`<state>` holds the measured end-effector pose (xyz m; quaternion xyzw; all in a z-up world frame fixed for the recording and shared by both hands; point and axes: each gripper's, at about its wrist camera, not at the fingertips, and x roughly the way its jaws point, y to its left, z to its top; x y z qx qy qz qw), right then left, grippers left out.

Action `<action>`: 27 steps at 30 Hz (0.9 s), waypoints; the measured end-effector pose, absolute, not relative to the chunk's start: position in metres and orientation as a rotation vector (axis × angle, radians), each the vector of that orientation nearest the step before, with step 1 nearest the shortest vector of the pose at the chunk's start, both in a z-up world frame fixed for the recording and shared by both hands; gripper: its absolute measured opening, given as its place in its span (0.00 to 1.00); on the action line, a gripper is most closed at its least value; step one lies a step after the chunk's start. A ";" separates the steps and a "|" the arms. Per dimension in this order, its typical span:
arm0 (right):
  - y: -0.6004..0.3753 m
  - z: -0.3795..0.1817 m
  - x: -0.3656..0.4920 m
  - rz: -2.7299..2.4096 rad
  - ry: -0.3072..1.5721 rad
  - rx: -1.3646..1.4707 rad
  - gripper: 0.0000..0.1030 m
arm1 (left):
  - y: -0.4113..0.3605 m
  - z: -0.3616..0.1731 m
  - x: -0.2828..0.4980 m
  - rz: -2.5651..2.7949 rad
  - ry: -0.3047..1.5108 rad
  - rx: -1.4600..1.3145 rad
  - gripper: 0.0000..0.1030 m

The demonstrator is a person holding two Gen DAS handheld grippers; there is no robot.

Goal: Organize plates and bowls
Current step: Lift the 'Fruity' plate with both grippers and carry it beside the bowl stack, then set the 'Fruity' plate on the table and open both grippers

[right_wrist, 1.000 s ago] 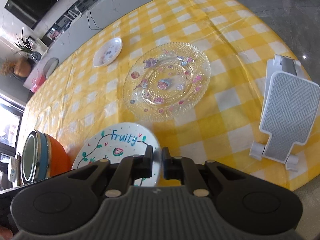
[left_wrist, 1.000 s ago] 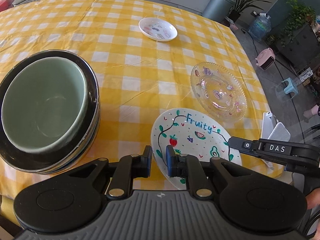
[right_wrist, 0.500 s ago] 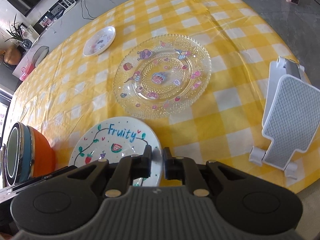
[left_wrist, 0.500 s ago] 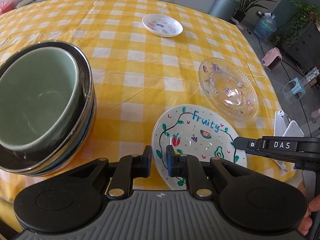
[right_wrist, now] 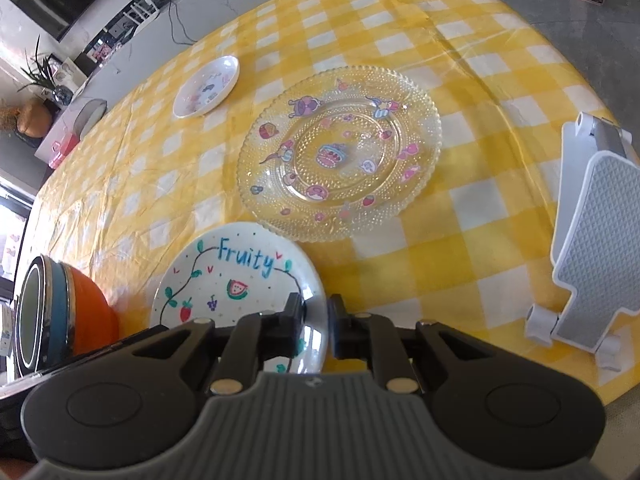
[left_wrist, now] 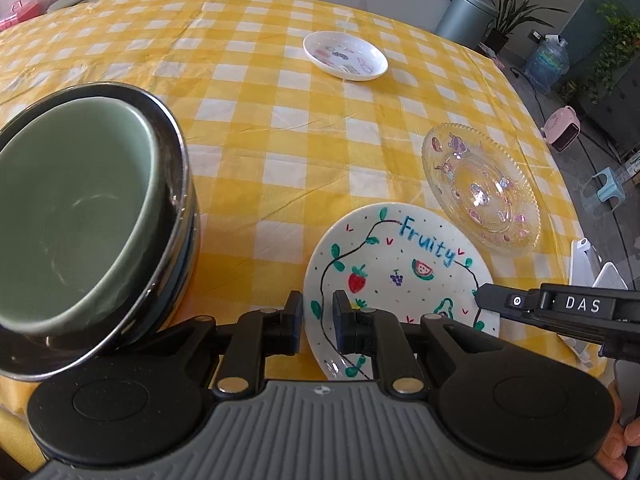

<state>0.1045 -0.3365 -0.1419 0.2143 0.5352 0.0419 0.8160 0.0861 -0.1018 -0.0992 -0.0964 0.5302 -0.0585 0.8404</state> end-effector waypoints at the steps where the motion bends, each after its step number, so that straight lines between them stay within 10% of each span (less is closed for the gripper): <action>1: -0.338 -0.143 0.105 0.084 1.133 0.467 0.12 | -0.103 -0.100 0.087 -0.123 1.120 -0.203 0.17; 14: -0.336 -0.142 0.106 0.056 1.100 0.476 0.15 | -0.098 -0.102 0.085 -0.126 1.116 -0.254 0.20; 27: -0.340 -0.123 0.094 0.054 0.972 0.467 0.34 | -0.108 -0.082 0.065 -0.128 1.004 -0.198 0.52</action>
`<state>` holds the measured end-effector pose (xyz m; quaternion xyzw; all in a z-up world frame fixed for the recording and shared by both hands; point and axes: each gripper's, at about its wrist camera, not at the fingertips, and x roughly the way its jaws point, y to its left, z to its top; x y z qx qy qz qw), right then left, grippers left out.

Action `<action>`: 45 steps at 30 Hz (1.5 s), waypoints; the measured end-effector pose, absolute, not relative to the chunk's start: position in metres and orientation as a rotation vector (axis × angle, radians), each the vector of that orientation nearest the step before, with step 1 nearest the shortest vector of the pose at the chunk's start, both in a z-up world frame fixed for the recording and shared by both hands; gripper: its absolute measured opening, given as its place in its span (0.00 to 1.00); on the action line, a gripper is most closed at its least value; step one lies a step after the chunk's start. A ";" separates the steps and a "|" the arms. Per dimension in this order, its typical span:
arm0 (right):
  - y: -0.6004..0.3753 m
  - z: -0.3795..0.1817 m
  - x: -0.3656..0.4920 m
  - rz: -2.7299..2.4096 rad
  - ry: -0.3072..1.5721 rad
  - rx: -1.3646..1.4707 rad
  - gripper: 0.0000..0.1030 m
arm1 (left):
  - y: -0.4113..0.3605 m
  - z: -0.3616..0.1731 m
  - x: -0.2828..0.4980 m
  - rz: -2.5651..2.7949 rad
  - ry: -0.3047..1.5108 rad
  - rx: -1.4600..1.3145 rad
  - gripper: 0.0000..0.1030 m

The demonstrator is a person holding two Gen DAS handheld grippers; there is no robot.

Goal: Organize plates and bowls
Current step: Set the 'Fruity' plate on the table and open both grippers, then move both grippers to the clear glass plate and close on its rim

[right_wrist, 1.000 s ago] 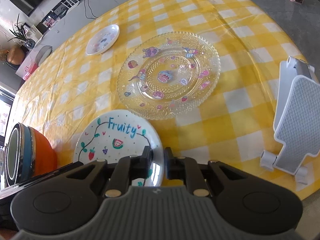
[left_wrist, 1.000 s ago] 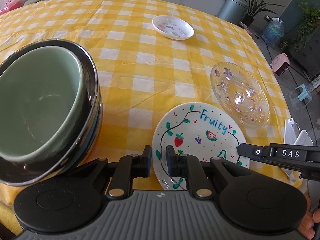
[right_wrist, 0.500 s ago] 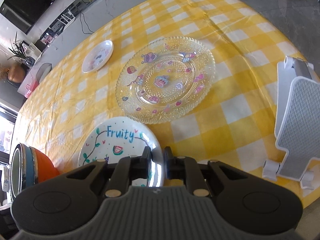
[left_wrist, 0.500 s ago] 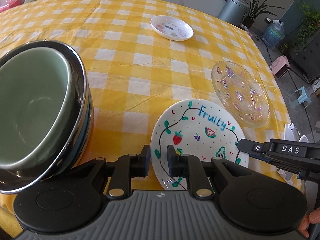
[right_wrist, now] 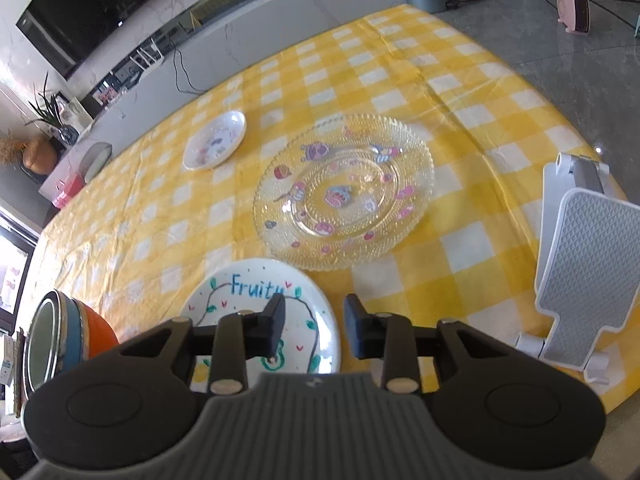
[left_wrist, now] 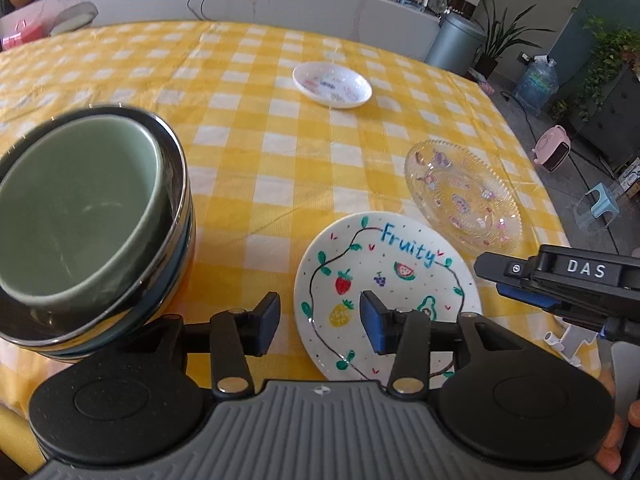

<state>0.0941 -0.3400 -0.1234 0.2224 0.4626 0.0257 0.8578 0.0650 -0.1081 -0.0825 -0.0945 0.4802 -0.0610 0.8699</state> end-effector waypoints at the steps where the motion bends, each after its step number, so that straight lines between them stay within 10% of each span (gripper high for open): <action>1: -0.341 -0.122 0.093 0.054 0.960 0.474 0.34 | -0.110 -0.079 0.063 -0.135 0.987 -0.189 0.54; 45: -0.406 -0.156 0.145 -0.200 0.819 0.668 0.38 | -0.165 -0.099 0.200 -0.318 1.042 -0.281 0.56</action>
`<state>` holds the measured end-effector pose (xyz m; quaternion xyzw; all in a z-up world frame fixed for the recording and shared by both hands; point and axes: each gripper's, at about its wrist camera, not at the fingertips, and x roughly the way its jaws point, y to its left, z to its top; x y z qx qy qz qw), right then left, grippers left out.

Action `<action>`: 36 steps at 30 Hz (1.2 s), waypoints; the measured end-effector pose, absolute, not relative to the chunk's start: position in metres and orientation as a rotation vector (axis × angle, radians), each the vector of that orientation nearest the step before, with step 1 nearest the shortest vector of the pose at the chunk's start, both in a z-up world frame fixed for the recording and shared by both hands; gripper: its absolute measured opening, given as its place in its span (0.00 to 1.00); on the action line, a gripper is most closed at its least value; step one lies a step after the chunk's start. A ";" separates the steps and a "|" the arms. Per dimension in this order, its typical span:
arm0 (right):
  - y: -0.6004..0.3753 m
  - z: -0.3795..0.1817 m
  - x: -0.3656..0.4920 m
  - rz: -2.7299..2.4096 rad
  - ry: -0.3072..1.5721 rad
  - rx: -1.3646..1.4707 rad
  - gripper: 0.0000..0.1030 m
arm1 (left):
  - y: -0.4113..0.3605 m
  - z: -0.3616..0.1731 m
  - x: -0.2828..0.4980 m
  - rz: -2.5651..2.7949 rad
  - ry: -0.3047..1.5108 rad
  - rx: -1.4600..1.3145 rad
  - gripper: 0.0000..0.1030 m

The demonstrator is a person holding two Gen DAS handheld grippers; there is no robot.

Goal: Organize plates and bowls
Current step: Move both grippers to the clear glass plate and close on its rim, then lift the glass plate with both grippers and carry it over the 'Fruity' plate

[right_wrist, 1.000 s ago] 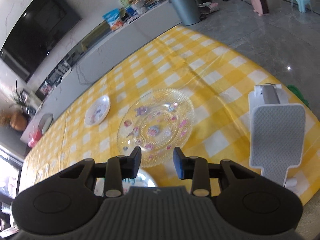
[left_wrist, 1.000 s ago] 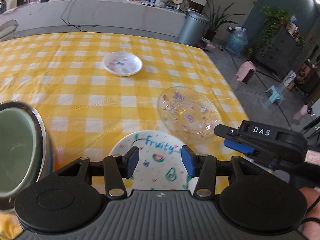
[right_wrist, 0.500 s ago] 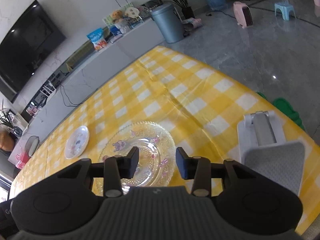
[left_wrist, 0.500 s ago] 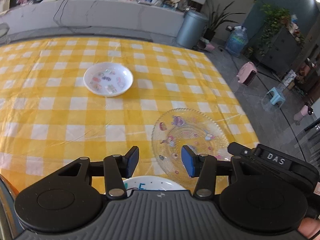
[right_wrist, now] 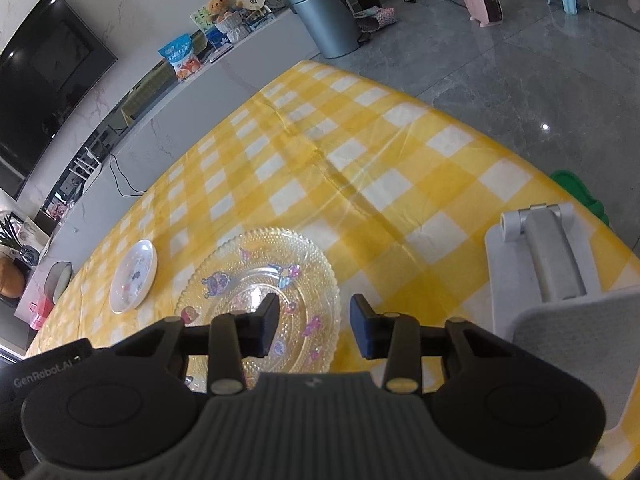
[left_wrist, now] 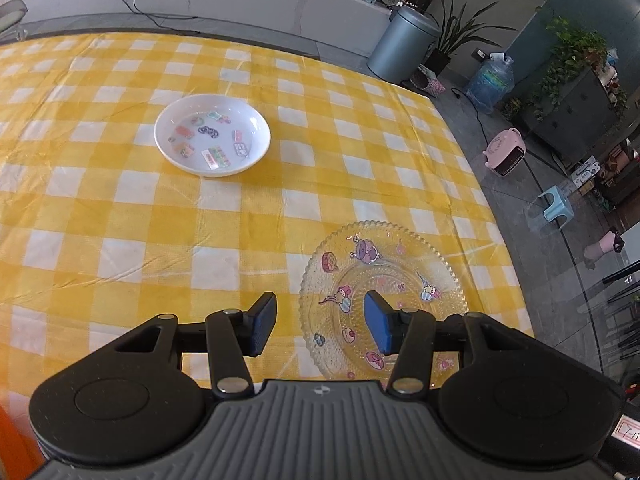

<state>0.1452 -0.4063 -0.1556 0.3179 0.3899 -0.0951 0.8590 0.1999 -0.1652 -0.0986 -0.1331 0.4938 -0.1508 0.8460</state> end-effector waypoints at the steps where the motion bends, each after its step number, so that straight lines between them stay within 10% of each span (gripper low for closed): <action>1: -0.407 -0.157 0.146 -0.195 0.825 0.678 0.38 | -0.165 -0.100 0.202 -0.318 1.047 -0.290 0.56; 17: -0.403 -0.159 0.148 -0.209 0.822 0.635 0.21 | -0.175 -0.114 0.209 -0.329 1.074 -0.307 0.44; 22: -0.402 -0.159 0.147 -0.206 0.816 0.632 0.18 | -0.172 -0.115 0.212 -0.298 1.063 -0.291 0.27; 36: -0.392 -0.157 0.148 -0.177 0.836 0.611 0.23 | -0.170 -0.114 0.216 -0.276 1.056 -0.310 0.37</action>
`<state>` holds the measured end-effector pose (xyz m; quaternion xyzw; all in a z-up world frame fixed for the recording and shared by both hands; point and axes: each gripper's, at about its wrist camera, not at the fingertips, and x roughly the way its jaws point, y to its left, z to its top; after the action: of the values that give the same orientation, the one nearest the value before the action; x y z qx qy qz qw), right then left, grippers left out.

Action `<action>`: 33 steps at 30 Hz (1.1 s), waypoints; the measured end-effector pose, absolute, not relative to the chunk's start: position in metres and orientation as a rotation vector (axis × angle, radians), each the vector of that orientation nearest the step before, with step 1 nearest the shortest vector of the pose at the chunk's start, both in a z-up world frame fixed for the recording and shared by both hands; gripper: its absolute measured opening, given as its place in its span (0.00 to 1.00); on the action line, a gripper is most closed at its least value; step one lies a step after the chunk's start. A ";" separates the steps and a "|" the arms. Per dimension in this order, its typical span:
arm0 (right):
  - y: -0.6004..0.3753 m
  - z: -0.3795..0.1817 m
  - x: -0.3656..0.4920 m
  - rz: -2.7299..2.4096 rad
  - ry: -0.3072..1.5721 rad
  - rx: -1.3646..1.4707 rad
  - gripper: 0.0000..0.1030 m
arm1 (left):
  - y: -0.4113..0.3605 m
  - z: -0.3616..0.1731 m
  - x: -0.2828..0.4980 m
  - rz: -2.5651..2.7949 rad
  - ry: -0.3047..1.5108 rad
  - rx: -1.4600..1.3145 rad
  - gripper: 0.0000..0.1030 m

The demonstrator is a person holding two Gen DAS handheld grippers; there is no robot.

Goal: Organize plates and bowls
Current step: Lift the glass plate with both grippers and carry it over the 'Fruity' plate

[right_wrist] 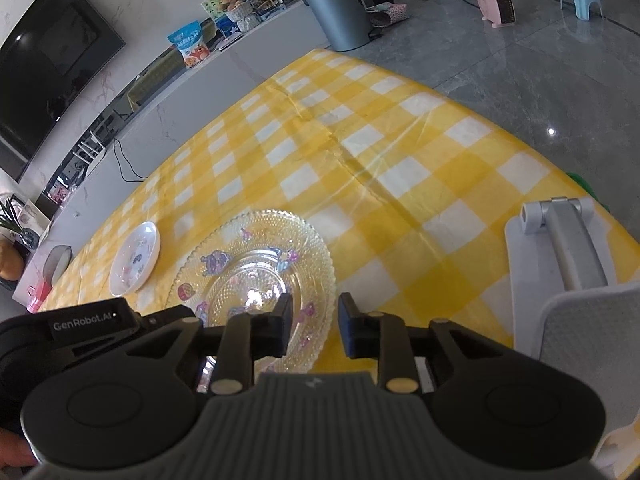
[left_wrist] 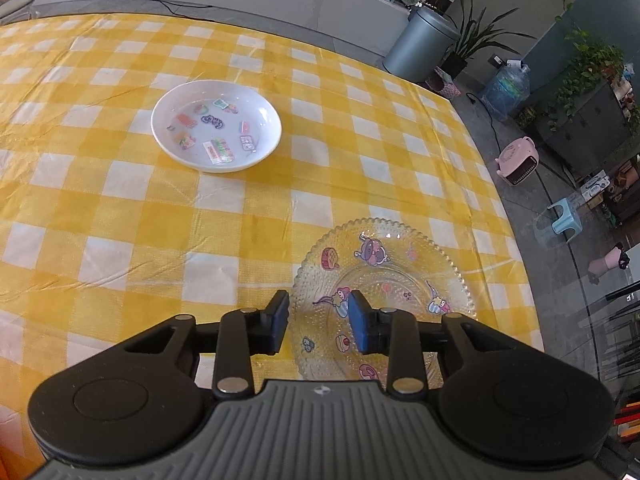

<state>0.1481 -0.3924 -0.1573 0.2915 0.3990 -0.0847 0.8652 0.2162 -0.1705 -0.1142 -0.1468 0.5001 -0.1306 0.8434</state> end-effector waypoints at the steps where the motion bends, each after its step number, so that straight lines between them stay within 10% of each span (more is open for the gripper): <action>1: -0.392 -0.158 0.148 -0.175 0.838 0.607 0.21 | -0.172 -0.114 0.216 -0.279 1.055 -0.303 0.37; 10: -0.405 -0.161 0.142 -0.181 0.804 0.707 0.06 | -0.164 -0.115 0.216 -0.264 1.033 -0.309 0.19; 33: -0.403 -0.156 0.122 -0.108 0.803 0.797 0.06 | -0.132 -0.095 0.181 -0.249 0.992 -0.436 0.19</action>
<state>0.1223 -0.4032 -0.1565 0.3774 0.3802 -0.0513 0.8429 0.1813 -0.1315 -0.0949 -0.2072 0.4709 -0.1182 0.8493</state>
